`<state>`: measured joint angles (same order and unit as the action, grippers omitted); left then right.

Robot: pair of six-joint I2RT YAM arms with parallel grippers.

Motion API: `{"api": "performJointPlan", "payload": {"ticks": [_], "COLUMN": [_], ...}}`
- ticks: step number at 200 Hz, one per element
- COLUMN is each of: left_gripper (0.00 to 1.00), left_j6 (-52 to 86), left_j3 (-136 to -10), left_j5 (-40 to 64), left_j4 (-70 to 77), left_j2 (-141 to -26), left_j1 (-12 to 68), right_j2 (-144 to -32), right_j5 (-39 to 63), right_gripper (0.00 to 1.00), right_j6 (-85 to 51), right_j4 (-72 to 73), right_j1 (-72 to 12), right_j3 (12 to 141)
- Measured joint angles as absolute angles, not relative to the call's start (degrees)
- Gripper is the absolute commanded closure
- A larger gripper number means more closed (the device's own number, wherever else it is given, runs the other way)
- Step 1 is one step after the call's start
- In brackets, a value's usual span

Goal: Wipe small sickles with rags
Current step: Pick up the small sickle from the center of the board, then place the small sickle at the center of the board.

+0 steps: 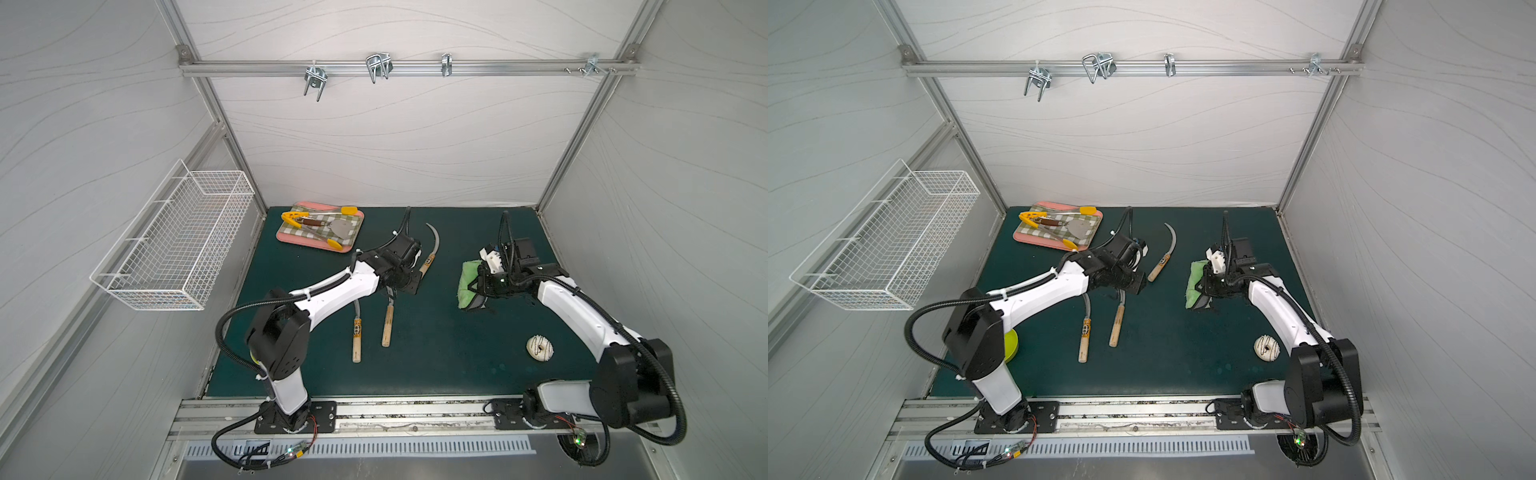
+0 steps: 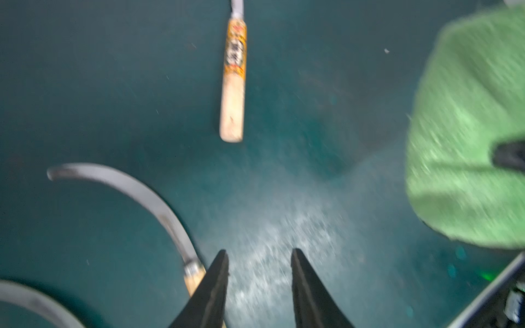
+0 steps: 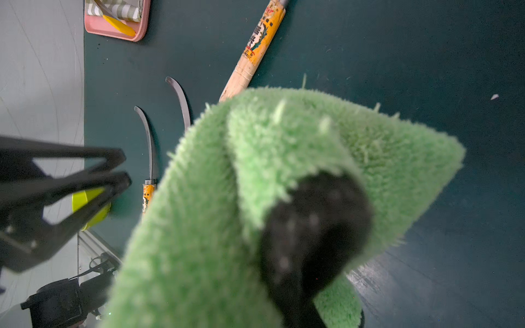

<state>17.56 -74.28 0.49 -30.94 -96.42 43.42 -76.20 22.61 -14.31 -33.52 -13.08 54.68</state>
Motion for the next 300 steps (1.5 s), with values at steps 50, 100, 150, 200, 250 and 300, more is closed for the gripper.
{"api": "performJointPlan", "payload": {"ticks": [50, 100, 150, 200, 250, 300], "left_gripper": [0.59, 0.59, 0.63, 1.00, 1.00, 1.00], "left_j6": [25.02, 27.57, 27.92, 28.10, 27.09, 19.86], "left_j3": [-57.71, -54.52, -55.77, -57.10, -56.55, -57.08], "left_j5": [-3.64, -4.56, -4.47, -5.80, -11.44, -11.68], "left_j4": [-32.58, -31.40, -28.29, -28.08, -30.59, -28.16], "left_j2": [-89.69, -90.94, -98.02, -99.24, -92.92, -87.92], "left_j1": [46.68, 46.68, 46.68, 46.68, 47.97, 55.66], "right_j2": [-76.20, -76.23, -76.23, -76.23, -76.23, -75.64], "right_j5": [22.52, 22.52, 22.57, 22.59, 21.80, 19.53], "right_gripper": [0.82, 0.81, 0.81, 0.81, 0.81, 0.81], "right_j6": [-13.89, -13.89, -13.89, -13.89, -13.93, -14.24], "right_j4": [-33.52, -33.52, -33.52, -33.52, -33.52, -34.33], "right_j1": [-13.08, -13.08, -13.08, -13.08, -13.08, -12.38], "right_j3": [54.68, 54.68, 54.68, 54.68, 54.68, 54.68]}}
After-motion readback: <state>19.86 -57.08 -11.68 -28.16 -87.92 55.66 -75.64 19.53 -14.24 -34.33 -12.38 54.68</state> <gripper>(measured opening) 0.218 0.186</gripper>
